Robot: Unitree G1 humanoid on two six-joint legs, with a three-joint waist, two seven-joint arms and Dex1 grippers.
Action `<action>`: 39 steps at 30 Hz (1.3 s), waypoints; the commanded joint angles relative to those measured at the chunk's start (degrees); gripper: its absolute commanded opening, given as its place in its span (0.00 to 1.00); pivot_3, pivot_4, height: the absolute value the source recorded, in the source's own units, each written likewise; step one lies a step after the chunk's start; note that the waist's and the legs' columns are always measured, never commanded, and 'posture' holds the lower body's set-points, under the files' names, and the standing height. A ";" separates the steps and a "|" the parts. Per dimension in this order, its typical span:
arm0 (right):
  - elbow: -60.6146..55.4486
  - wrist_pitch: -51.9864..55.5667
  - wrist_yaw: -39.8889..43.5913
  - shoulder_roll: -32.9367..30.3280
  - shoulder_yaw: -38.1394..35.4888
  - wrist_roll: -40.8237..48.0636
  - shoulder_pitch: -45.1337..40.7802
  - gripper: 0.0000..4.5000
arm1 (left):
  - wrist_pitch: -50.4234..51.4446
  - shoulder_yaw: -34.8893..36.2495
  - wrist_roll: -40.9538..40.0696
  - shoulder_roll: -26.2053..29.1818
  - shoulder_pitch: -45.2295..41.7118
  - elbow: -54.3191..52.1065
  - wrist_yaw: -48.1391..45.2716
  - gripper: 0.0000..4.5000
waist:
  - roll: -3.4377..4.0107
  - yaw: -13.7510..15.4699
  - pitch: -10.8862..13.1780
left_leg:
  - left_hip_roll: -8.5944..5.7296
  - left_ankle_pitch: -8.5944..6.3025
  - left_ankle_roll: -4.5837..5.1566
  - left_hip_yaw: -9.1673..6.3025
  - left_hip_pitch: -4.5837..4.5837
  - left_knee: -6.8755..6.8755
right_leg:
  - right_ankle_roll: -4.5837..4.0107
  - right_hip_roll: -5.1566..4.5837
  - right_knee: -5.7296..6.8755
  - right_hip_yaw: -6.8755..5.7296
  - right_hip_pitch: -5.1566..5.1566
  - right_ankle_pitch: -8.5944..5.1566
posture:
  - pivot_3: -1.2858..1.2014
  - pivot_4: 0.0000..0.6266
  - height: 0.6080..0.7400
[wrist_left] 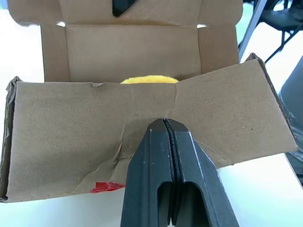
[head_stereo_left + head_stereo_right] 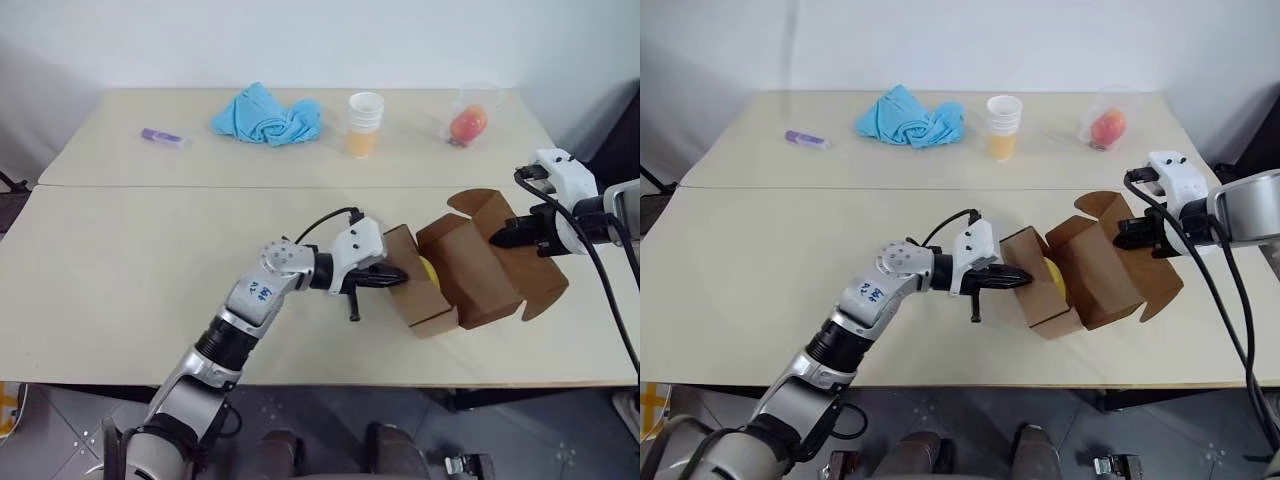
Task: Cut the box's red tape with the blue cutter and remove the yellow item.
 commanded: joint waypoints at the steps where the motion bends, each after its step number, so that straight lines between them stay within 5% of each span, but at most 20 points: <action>1: -2.41 1.35 -0.15 3.28 -1.34 2.19 2.28 0.00 | 5.62 -0.76 2.25 4.17 3.15 1.55 0.76 0.00 | 0.00 -0.04 0.00 | 0.03 0.01 -0.01 0.01 0.00 0.00 | 0.00 0.02 -0.01 0.00 0.00 0.00 | 0.52 0.24 1.00; 20: -5.46 1.35 -10.92 10.25 -8.05 5.04 7.36 0.00 | 10.27 2.99 0.39 7.73 2.43 -0.55 0.70 0.00 | 0.32 1.05 0.24 | -0.43 0.10 0.13 -0.14 -1.17 0.02 | 0.01 -0.13 0.20 -0.15 -1.13 0.04 | 0.52 0.24 1.00; 24: -10.99 -0.93 -8.78 11.55 -12.98 2.06 11.17 0.20 | 11.84 5.82 -1.24 11.94 2.37 -1.21 -1.77 0.17 | 0.32 0.38 0.25 | -0.41 0.11 0.12 -0.08 -1.15 0.04 | 0.01 -0.10 0.22 -0.14 -1.12 0.04 | 0.52 0.24 1.00; 28: -20.12 -7.22 6.70 5.31 -19.15 -1.34 18.50 0.49 | 11.19 13.23 -6.62 16.39 3.76 -1.44 -5.51 0.43 | 0.34 0.40 0.27 | -0.39 0.11 0.12 -0.07 -1.14 0.04 | 0.02 -0.08 0.25 -0.12 -1.17 0.04 | 0.52 0.24 1.00; 34: -26.51 -34.17 41.51 -0.78 -36.24 -17.15 40.57 0.96 | 4.51 24.61 -14.58 28.02 14.08 -1.78 -18.25 0.84 | 0.31 0.27 0.28 | -0.42 0.08 0.16 -0.02 -1.04 -0.01 | 0.05 -0.07 0.22 -0.15 -1.07 0.04 | 0.52 0.24 1.00; 36: -26.31 -49.87 50.92 1.83 -41.37 -25.85 46.89 1.00 | 1.33 28.32 -16.01 30.58 17.47 0.44 -20.62 0.98 | 0.31 0.23 0.29 | -0.42 0.07 0.17 0.16 -0.96 -0.03 | 0.07 -0.07 0.20 -0.13 -1.05 0.04 | 0.52 0.24 1.00; 39: -23.47 -65.78 64.46 3.68 -46.01 -33.06 52.90 1.00 | -3.48 32.33 -15.37 34.76 21.93 5.24 -22.73 1.00 | 0.31 0.35 0.30 | -0.40 0.08 0.16 0.33 -0.89 0.06 | 0.15 -0.05 0.23 -0.09 -1.02 0.08 | 0.52 0.24 1.00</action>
